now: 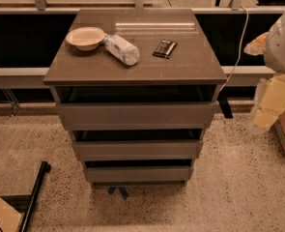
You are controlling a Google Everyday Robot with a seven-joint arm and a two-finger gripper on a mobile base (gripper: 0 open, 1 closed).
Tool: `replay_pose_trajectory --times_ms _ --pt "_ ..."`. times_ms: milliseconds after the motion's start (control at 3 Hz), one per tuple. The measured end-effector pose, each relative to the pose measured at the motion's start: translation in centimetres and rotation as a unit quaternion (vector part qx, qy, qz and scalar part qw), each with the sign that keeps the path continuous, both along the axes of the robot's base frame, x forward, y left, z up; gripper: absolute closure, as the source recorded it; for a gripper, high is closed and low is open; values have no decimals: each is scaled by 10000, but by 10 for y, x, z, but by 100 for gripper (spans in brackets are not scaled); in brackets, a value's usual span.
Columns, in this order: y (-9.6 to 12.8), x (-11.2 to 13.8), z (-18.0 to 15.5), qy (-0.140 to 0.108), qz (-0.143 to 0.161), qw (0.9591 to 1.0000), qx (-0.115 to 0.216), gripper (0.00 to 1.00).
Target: Open bottom drawer
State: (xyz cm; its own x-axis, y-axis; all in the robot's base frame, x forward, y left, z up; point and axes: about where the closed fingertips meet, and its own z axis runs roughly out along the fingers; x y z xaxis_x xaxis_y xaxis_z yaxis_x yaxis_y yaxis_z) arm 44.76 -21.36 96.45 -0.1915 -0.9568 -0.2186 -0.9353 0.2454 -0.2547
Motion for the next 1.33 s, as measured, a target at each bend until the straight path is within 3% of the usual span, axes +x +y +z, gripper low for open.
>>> replay_pose_trajectory --times_ms 333,667,1000,1333 --pt "2 18 -22 -99 147 9998 3 0" --pt "3 37 -45 59 129 9998 142 0" --pt "7 32 -47 150 68 9998 -149 0" --pt "8 16 -43 -128 114 9993 -340 0"
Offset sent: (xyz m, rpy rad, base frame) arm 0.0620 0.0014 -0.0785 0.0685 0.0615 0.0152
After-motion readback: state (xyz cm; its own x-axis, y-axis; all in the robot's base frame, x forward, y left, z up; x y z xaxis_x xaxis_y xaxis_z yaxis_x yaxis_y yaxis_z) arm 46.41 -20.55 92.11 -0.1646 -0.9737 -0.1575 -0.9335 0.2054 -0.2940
